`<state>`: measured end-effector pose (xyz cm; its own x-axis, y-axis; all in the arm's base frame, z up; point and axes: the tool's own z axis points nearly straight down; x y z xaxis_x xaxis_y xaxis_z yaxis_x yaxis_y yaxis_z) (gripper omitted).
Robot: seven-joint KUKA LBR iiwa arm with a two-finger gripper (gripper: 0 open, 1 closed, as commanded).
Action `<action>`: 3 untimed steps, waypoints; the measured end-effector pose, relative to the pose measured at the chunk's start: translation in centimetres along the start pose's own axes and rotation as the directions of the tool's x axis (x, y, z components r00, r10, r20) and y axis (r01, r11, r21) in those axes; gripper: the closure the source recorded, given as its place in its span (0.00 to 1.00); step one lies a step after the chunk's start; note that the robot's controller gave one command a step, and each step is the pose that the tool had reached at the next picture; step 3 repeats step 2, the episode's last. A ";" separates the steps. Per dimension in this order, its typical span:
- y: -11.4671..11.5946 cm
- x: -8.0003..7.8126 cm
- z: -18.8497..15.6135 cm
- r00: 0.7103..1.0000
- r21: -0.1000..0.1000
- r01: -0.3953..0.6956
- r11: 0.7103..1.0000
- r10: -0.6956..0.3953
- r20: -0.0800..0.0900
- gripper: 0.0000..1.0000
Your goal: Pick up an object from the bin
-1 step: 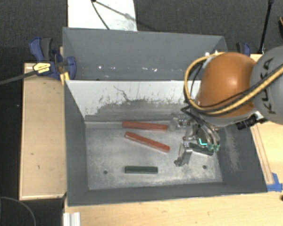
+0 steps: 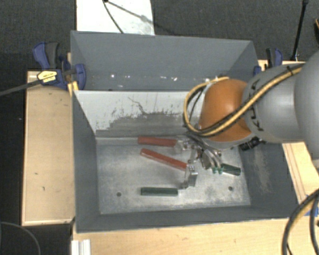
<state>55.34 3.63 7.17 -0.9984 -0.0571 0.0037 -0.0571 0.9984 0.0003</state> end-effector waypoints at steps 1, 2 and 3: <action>0.0 -0.1 -0.4 1.000 0.000 -0.003 1.000 0.003 0.005 1.00; -1.8 -0.7 -16.3 1.000 0.000 -0.020 1.000 0.020 0.015 1.00; -1.8 -0.7 -16.3 1.000 0.000 -0.020 1.000 0.020 0.015 1.00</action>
Offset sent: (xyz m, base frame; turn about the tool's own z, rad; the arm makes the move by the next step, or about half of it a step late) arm 0.0000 0.0000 0.0000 0.0000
